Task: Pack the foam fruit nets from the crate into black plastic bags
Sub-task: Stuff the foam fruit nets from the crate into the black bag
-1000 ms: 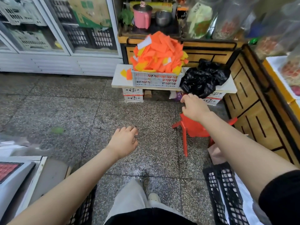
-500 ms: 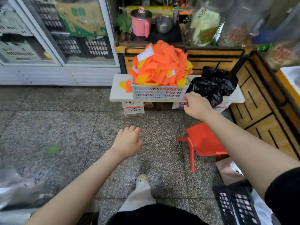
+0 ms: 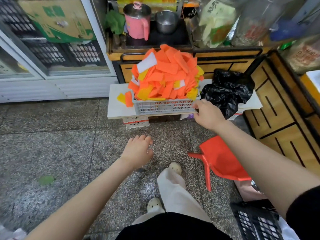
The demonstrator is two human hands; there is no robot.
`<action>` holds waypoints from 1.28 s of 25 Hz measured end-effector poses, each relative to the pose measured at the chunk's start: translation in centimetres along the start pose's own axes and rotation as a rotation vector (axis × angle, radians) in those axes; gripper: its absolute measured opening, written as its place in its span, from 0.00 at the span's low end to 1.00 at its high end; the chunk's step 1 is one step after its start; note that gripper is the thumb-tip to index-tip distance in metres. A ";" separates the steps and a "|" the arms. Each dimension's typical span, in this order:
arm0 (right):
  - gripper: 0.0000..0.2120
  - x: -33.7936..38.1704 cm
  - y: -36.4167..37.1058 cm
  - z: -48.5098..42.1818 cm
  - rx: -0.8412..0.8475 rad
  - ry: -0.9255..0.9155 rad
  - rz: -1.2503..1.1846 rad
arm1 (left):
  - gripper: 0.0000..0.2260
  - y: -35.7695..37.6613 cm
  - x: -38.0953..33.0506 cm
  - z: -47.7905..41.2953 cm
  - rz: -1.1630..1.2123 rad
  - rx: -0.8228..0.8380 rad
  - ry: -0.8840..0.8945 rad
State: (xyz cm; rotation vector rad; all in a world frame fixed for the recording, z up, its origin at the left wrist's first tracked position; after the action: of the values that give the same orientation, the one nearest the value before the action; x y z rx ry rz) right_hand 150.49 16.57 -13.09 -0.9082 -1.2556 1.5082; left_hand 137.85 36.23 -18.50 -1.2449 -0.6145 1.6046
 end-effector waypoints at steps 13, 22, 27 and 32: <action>0.13 -7.9 -0.4 -16.1 0.070 -0.012 -0.072 | 0.15 -3.9 -1.6 -17.7 0.036 0.068 -0.043; 0.13 -8.8 -0.1 -26.5 0.146 -0.025 -0.095 | 0.16 -6.5 2.7 -26.4 0.056 0.095 -0.079; 0.17 -7.3 0.1 -32.9 0.161 0.018 -0.143 | 0.17 -10.7 7.0 -33.1 0.042 0.084 -0.065; 0.26 -6.0 1.0 -37.8 0.197 0.093 -0.214 | 0.22 -14.7 10.7 -40.0 0.087 0.068 -0.090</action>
State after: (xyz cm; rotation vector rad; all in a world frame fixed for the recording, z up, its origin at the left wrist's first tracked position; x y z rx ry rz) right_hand 187.42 21.43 -21.80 -0.6846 -1.0792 1.3759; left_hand 180.43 45.09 -24.73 -1.1679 -0.5633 1.7471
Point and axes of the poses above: each hand's wrist, its own z-axis away from the middle knuckle, its own y-axis out of the palm, x = y × z, the point moved 10 cm from there along -z, towards the middle knuckle, and after that the axes turned 12 degrees about z, right-handed, at the moved point
